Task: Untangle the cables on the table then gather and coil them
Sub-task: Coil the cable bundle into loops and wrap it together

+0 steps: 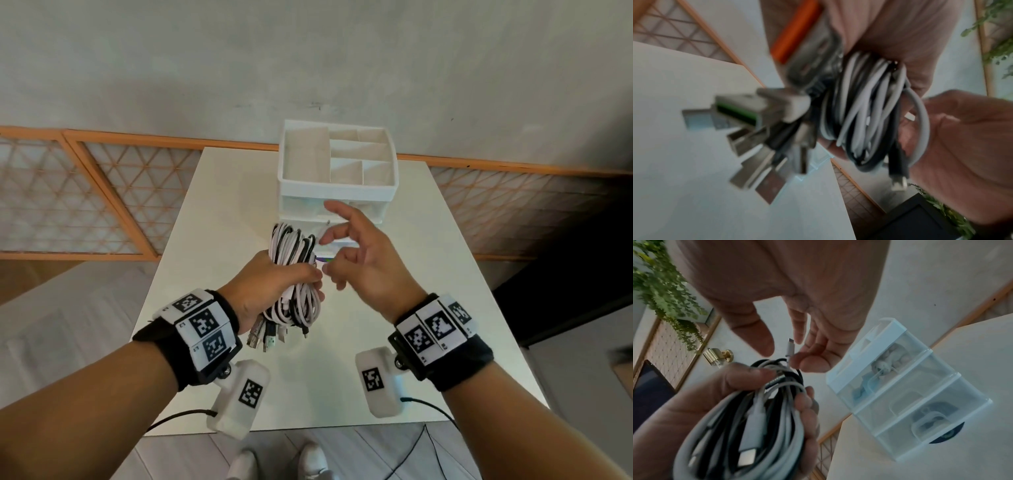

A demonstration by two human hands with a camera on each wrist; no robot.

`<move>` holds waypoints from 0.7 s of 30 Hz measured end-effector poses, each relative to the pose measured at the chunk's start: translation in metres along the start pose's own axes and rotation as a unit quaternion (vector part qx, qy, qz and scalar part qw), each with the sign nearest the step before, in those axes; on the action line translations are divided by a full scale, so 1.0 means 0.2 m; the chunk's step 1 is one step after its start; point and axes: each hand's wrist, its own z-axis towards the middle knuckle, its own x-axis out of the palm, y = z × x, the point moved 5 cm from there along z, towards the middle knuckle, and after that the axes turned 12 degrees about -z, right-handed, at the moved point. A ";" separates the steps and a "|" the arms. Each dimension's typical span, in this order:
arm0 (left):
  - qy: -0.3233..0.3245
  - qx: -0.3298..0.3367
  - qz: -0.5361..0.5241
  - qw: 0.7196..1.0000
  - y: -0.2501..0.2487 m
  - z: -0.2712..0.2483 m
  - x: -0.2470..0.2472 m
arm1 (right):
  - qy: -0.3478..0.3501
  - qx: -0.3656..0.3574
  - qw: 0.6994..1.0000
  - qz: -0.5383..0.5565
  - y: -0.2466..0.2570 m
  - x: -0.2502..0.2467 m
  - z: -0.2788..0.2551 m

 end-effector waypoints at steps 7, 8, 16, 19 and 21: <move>0.004 0.007 -0.053 0.999 0.00 0.01 -0.01 | -0.078 -0.005 0.995 0.057 0.00 -0.01 -0.02; 0.006 0.011 -0.056 0.998 -0.01 0.01 -0.02 | -0.070 -0.001 0.995 0.072 0.00 0.00 -0.02; 0.056 0.039 -0.011 0.998 -0.04 0.00 0.02 | -0.053 0.081 0.972 0.212 -0.06 0.04 -0.04; 0.078 0.050 0.009 0.996 -0.06 0.00 0.04 | -0.050 0.088 0.966 0.237 -0.05 0.05 -0.04; 0.098 0.050 -0.004 0.994 -0.07 -0.01 0.05 | -0.037 0.084 0.965 0.246 -0.06 0.05 -0.04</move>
